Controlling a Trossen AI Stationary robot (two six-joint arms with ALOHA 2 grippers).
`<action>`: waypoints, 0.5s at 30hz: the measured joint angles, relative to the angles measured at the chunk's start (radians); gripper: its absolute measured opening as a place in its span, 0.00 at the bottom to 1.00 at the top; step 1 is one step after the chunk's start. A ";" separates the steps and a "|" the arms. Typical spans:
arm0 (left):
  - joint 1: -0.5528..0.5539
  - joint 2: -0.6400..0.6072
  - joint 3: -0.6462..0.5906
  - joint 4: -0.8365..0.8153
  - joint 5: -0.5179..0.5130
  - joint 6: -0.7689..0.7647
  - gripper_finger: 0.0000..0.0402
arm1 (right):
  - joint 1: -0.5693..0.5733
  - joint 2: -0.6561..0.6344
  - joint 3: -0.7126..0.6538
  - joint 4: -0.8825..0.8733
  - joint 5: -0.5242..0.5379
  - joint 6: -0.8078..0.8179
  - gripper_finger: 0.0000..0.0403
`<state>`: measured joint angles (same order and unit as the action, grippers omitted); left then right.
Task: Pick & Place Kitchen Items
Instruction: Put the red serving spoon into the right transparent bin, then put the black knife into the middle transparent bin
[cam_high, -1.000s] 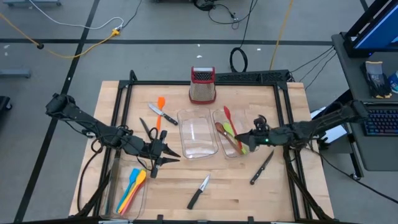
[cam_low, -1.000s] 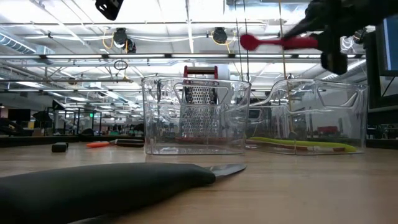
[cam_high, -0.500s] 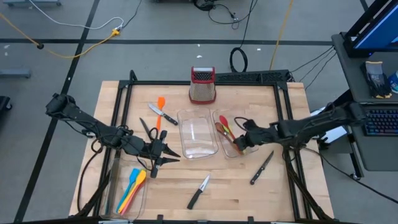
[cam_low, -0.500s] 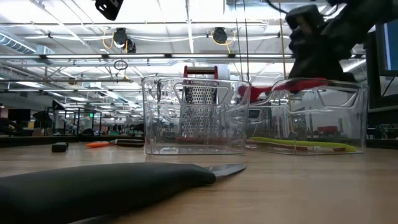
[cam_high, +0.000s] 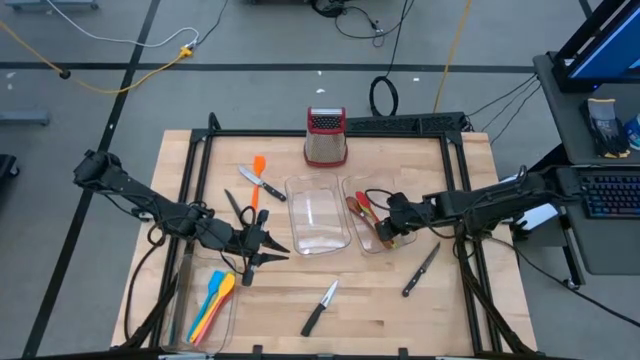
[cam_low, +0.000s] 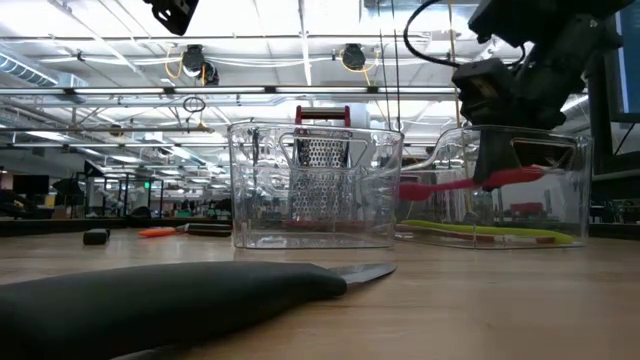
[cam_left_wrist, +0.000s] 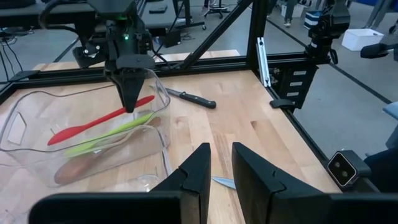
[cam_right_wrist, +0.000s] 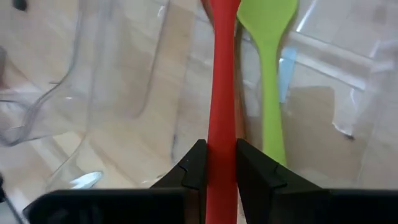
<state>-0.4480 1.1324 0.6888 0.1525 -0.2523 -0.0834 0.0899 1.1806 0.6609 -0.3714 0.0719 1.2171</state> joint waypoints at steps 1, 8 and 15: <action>0.000 0.000 0.000 0.000 0.000 0.000 0.16 | -0.002 0.004 0.000 -0.001 0.001 0.000 0.12; 0.000 0.000 0.000 -0.003 0.000 0.000 0.16 | -0.017 0.011 0.000 0.002 0.001 0.027 0.33; 0.000 0.000 0.000 -0.028 0.000 -0.006 0.16 | -0.018 -0.005 0.000 0.084 0.001 -0.001 0.41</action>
<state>-0.4480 1.1324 0.6888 0.1246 -0.2524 -0.0895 0.0723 1.1759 0.6609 -0.2874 0.0731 1.2166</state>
